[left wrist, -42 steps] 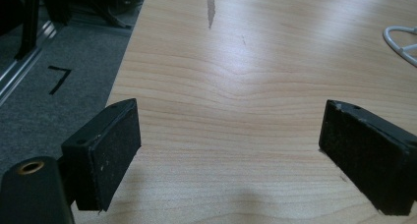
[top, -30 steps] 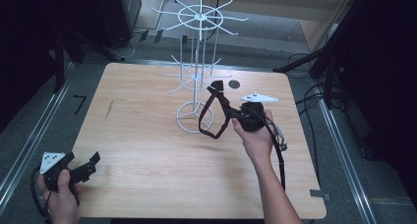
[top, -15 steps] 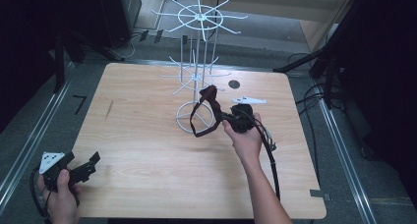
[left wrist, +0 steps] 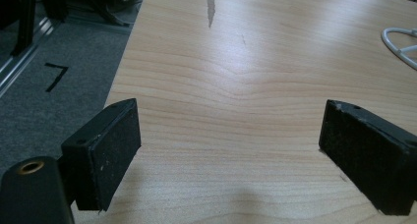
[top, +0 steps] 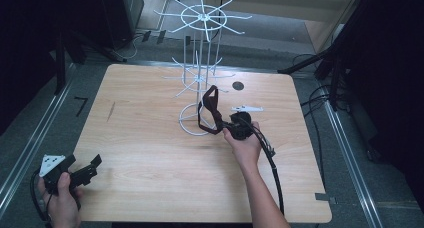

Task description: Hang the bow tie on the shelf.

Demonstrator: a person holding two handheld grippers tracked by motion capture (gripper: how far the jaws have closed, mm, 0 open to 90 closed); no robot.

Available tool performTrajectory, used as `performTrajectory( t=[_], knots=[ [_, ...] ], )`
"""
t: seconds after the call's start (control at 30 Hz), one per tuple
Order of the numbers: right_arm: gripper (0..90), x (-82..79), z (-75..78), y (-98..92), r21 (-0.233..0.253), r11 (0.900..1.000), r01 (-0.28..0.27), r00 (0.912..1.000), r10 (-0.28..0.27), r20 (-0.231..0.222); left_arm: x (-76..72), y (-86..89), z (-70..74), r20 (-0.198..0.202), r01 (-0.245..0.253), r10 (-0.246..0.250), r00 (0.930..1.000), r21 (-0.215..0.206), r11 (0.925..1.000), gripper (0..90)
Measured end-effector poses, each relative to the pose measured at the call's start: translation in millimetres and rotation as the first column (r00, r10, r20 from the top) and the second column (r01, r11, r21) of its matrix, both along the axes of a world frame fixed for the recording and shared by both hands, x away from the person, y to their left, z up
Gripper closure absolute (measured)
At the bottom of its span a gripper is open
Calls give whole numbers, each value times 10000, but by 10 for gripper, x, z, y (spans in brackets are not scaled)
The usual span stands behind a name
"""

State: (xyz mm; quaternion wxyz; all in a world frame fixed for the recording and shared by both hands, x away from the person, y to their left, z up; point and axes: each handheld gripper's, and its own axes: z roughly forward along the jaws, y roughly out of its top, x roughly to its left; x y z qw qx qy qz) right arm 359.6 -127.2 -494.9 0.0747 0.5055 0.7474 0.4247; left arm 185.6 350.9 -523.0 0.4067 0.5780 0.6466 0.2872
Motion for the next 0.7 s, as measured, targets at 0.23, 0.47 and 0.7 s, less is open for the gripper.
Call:
performTrajectory(
  t=[0.23, 0.47, 0.7],
  knots=[
    [861, -3, -121, 11, -176, 9998, 19, 9998, -23, -197, -1, 0, 0, 5, 6, -6, 10000, 10, 10000, 94],
    [795, 3, -128, -24, 108, 9999, -125, 9995, 128, -288, 0, 0, 0, 1, -3, 3, 10000, -7, 10000, 94],
    [563, -38, -54, -21, 158, 9986, -508, 9984, 504, 252, 1, 0, -1, 2, 1, -1, 10000, -17, 10000, 94]
  ],
)
